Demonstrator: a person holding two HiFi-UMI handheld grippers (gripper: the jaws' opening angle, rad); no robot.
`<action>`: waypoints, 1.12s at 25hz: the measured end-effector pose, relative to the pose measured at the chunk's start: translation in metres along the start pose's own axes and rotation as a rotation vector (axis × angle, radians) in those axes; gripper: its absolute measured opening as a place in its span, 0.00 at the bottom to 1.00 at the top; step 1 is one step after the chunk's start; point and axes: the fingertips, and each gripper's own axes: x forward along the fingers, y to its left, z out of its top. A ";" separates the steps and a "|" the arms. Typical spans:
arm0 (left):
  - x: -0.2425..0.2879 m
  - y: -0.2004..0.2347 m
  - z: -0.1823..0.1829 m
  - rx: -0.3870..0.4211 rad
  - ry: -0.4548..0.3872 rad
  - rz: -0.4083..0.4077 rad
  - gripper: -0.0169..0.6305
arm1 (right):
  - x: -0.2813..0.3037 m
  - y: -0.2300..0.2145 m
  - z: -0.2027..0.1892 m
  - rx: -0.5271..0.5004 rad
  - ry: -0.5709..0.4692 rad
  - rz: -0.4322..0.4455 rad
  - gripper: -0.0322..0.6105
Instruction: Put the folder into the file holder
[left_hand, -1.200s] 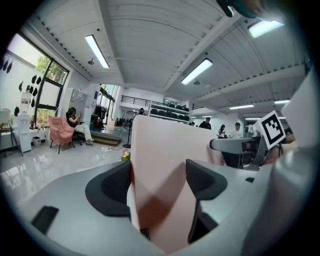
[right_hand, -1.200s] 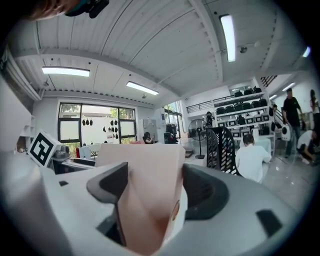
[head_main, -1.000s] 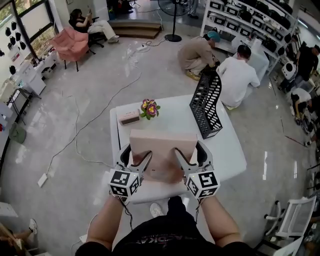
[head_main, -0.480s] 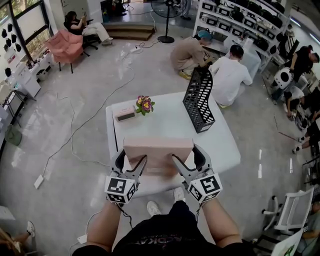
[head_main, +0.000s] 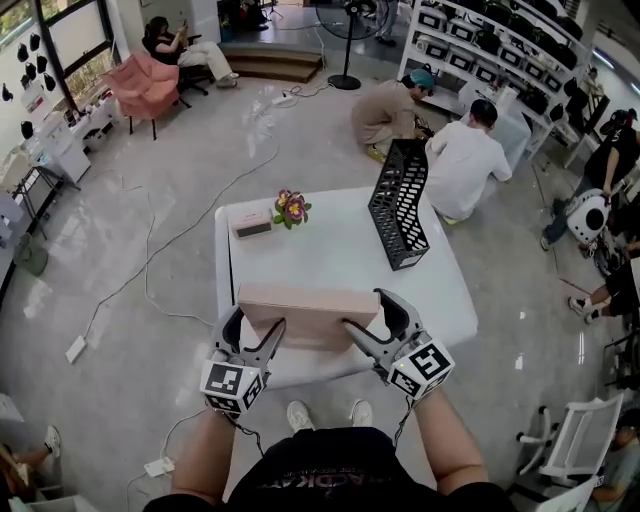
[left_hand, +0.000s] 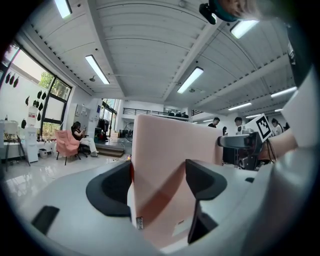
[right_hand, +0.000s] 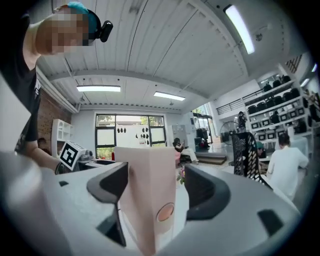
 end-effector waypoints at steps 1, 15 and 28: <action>-0.002 -0.001 -0.001 -0.002 -0.001 0.009 0.55 | 0.002 0.002 0.000 -0.008 0.002 0.041 0.59; -0.015 -0.007 -0.006 -0.034 0.028 0.132 0.55 | 0.035 0.042 -0.011 -0.146 0.082 0.410 0.48; -0.021 -0.018 -0.007 -0.049 0.019 0.231 0.50 | 0.014 0.040 -0.018 -0.152 0.069 0.390 0.33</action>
